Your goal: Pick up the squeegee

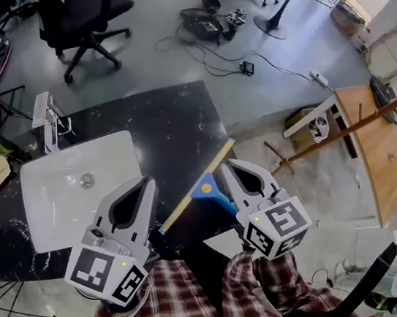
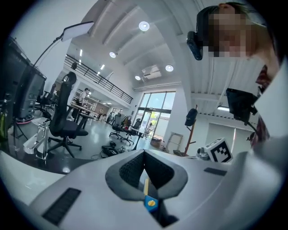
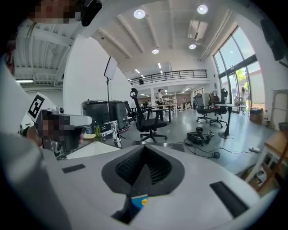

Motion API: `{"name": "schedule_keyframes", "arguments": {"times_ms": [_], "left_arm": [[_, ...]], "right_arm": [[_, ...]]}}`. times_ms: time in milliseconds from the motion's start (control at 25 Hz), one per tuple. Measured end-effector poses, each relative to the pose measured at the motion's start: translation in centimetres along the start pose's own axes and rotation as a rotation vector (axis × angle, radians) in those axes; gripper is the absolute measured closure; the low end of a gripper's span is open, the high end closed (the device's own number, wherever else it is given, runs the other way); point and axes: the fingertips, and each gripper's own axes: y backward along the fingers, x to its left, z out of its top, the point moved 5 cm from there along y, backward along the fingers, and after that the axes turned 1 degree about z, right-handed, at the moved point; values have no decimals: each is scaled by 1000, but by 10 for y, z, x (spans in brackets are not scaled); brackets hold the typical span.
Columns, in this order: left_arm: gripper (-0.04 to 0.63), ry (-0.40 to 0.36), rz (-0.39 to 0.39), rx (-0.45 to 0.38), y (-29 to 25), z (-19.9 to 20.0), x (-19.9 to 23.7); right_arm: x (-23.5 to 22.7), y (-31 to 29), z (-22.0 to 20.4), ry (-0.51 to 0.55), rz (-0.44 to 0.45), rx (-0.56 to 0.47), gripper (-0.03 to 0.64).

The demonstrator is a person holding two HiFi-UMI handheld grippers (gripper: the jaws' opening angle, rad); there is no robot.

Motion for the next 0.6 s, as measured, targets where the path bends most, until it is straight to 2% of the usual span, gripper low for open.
{"name": "schedule_keyframes", "arguments": {"times_ms": [240,400,600], "left_arm": [[586,13,-62,25,-11,-4,-5],[586,12,-62,23,-15,-3,-10],[586,16,-61,12,-20,-2,-14]], "right_arm": [[-8,13,-11,-18,-65,44,604],[-18,16,-23,-16,-52,115,604],[-25,19,-28,-43,-14,140,601]]}}
